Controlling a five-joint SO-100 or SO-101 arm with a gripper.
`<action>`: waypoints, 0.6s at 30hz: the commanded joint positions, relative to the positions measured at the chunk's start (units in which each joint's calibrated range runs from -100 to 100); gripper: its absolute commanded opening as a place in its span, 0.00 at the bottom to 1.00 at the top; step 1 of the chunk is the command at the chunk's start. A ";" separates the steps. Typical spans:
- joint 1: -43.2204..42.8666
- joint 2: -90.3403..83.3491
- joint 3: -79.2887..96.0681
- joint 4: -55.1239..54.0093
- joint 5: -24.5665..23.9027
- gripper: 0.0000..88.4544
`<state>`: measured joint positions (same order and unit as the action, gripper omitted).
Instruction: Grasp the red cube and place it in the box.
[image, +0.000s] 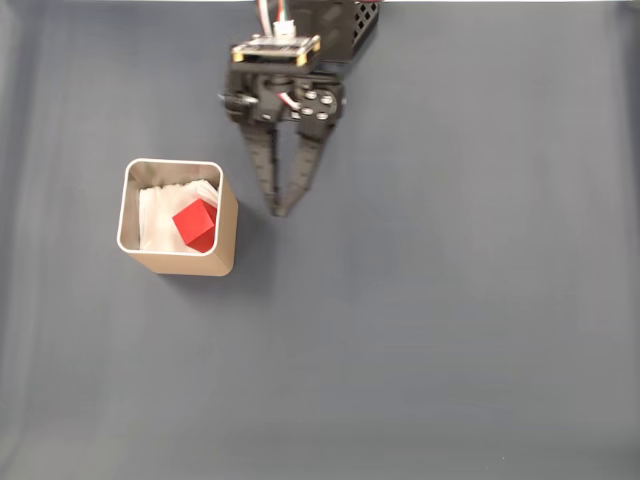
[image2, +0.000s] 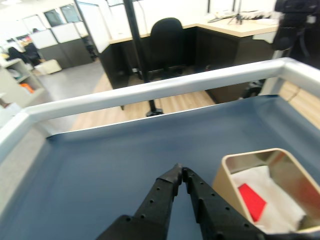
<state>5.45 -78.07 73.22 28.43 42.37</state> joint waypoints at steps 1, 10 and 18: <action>-1.58 -3.67 3.44 -0.41 0.59 0.00; -3.07 -11.98 17.39 0.00 1.51 0.00; -2.15 -17.78 26.23 1.15 2.30 0.00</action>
<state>2.37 -93.58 97.72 28.68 44.08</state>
